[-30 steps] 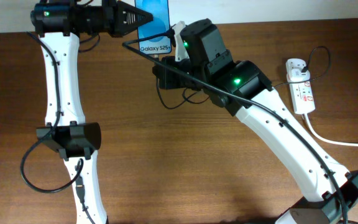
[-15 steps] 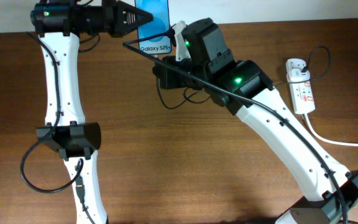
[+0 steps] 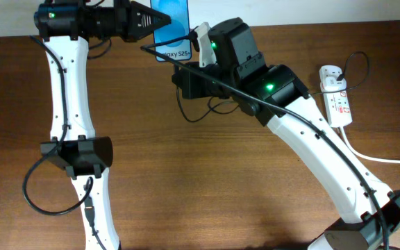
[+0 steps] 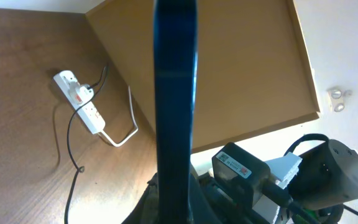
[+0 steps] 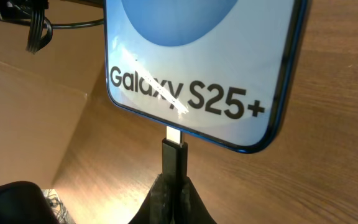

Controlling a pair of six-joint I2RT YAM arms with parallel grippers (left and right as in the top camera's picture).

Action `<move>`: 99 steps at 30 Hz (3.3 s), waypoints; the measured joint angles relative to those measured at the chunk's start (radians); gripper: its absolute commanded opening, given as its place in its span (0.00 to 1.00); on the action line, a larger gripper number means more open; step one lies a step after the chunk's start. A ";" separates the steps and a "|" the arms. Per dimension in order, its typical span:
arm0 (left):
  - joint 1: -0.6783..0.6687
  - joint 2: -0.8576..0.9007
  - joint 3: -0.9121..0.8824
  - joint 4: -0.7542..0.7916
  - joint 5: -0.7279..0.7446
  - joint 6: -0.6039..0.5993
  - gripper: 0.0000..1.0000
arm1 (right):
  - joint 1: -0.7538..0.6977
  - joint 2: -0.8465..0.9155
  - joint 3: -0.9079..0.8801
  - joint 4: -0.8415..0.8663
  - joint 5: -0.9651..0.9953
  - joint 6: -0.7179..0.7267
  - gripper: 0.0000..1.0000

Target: Plug charger to phone and switch on socket

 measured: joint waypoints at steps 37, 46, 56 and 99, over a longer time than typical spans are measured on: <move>-0.014 0.000 0.000 0.079 0.009 0.006 0.00 | -0.011 0.014 0.000 0.003 -0.027 0.011 0.04; -0.014 0.000 0.000 0.079 0.009 0.006 0.00 | -0.011 0.014 0.000 0.008 -0.034 0.007 0.04; -0.014 0.000 0.000 0.082 0.003 0.006 0.00 | -0.011 0.014 0.000 -0.007 -0.034 0.007 0.04; -0.012 0.000 0.000 0.082 -0.007 0.006 0.00 | -0.001 0.014 0.013 -0.004 0.017 -0.021 0.04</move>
